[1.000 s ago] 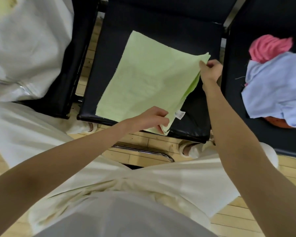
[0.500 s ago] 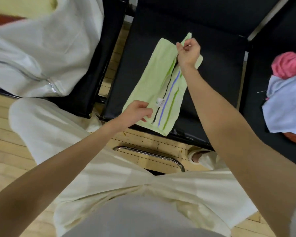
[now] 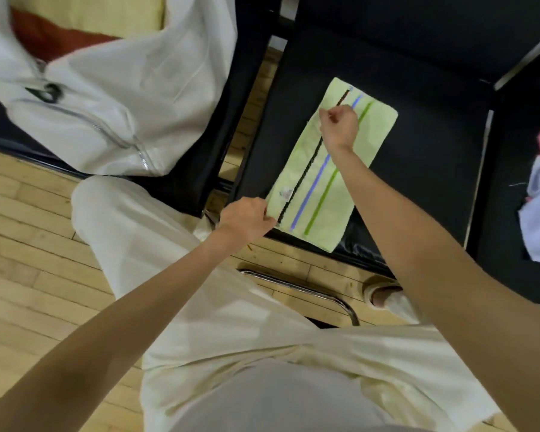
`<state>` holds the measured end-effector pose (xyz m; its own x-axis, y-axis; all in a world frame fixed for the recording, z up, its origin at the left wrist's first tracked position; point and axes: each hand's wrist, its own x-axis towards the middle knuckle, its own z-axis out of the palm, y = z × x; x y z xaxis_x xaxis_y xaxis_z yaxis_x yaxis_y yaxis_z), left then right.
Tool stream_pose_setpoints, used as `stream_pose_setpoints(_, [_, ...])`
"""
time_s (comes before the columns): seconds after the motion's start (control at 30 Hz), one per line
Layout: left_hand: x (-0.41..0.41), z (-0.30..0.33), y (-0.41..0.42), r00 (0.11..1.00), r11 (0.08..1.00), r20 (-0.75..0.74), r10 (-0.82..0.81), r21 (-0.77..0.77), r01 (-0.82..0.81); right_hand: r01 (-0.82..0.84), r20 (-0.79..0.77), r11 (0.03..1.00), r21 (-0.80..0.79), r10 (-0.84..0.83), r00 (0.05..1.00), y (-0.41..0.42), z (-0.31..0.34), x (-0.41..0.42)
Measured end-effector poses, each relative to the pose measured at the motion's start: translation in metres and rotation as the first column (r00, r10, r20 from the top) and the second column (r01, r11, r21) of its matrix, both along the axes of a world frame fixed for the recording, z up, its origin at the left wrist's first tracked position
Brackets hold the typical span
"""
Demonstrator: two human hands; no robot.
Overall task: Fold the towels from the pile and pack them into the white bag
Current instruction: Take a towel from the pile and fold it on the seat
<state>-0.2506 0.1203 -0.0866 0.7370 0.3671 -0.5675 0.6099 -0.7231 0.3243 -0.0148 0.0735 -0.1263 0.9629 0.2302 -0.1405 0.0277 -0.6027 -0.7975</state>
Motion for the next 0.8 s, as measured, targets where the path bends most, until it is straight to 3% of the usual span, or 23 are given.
stream_pose_setpoints(0.07, [-0.005,0.002,-0.002,0.999,0.995,0.034,-0.026,0.102,0.023,-0.128,0.009,0.992,-0.007,0.128,0.992,-0.029,0.004,-0.024])
stream_pose_setpoints(0.13, [-0.009,0.000,-0.003,0.973,0.979,0.217,-0.082,0.202,0.037,-0.305,0.011,0.951,-0.048,0.306,0.952,-0.068,0.006,-0.052])
stream_pose_setpoints(0.2, [-0.010,-0.003,-0.003,0.886,0.965,0.413,-0.209,0.233,0.119,-0.433,0.021,0.885,-0.169,0.443,0.896,-0.107,0.005,-0.077])
stream_pose_setpoints(0.27, [-0.006,-0.004,-0.004,0.800,0.945,0.505,-0.323,0.210,0.248,-0.468,-0.001,0.841,-0.270,0.486,0.874,-0.138,0.008,-0.100])
stream_pose_setpoints(0.37, [-0.001,-0.007,-0.009,0.774,0.913,0.493,-0.397,0.131,0.386,-0.550,0.036,0.767,-0.331,0.593,0.805,-0.169,0.015,-0.123])
stream_pose_setpoints(0.47, [0.002,-0.016,-0.015,0.795,0.908,0.453,-0.404,0.092,0.409,-0.614,0.105,0.658,-0.436,0.715,0.691,-0.186,0.018,-0.135])
stream_pose_setpoints(0.53, [0.004,-0.018,-0.018,0.815,0.918,0.439,-0.378,0.067,0.390,-0.645,0.035,0.615,-0.454,0.736,0.676,-0.189,0.020,-0.141])
stream_pose_setpoints(0.67, [0.007,-0.019,-0.017,0.848,0.946,0.430,-0.310,0.046,0.322,-0.647,0.009,0.560,-0.518,0.760,0.650,-0.194,0.016,-0.146])
stream_pose_setpoints(0.8, [0.006,-0.020,-0.016,0.866,0.957,0.426,-0.263,0.005,0.289,-0.626,0.087,0.599,-0.499,0.754,0.651,-0.197,0.016,-0.147])
